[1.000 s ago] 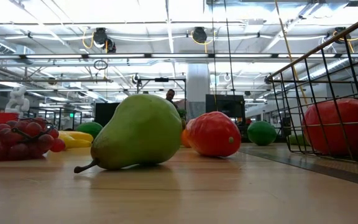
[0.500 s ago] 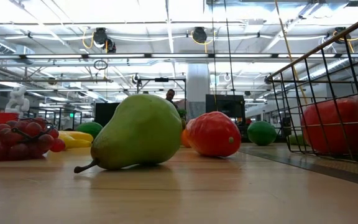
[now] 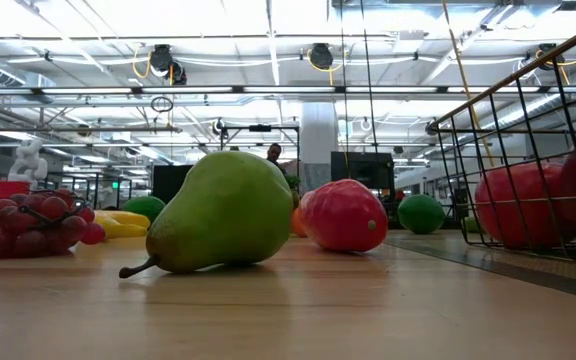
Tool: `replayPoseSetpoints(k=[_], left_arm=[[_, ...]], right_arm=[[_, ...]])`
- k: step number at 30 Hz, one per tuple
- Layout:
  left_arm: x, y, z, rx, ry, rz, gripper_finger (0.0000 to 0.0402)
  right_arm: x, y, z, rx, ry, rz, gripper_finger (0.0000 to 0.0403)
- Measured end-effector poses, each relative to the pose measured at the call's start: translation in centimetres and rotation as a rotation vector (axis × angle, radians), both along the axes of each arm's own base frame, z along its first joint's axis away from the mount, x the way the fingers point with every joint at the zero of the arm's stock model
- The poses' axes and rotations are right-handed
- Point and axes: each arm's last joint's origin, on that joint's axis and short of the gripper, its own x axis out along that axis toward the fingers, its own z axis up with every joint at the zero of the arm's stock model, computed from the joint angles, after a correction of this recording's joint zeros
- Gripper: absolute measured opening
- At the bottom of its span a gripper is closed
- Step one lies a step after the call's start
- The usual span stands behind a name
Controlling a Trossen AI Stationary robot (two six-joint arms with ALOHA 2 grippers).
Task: Build produce basket
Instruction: Put the green pear into the wire basket
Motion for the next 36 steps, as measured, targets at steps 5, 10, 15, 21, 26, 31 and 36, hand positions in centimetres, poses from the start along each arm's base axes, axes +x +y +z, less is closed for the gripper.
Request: replayPoseSetpoints(k=[5, 10, 15, 21, 26, 31, 36], left_arm=[[-0.1, -0.1, -0.3, 0.029, 0.048, -0.072, 0.0038], [-0.7, -1.1, -1.1, 0.013, 0.127, -0.141, 0.0062], [-0.8, -4.1, -2.7, -0.053, 0.213, -0.214, 0.0136], [-0.3, -8.4, -6.0, -0.099, 0.342, -0.272, 0.0198], [0.8, -11.0, -9.4, -0.104, 0.457, -0.306, 0.0196], [2.3, -12.4, -12.7, -0.169, 0.549, -0.28, 0.0175], [4.4, -13.9, -15.6, -0.228, 0.546, -0.341, 0.0146]], right_arm=[[-0.7, -1.9, 2.2, -0.046, -0.208, -0.266, 0.0171], [-1.0, -3.6, 3.7, -0.155, -0.361, -0.446, 0.0171], [-1.1, -4.8, 4.1, -0.266, -0.41, -0.513, 0.0171], [-0.7, -6.2, 4.3, -0.4, -0.444, -0.538, 0.0171], [-0.9, -7.1, 4.7, -0.446, -0.489, -0.469, 0.0171], [-1.3, -7.3, 5.1, -0.417, -0.527, -0.368, 0.0171], [-1.5, -7.1, 5.2, -0.432, -0.558, -0.289, 0.0171]])
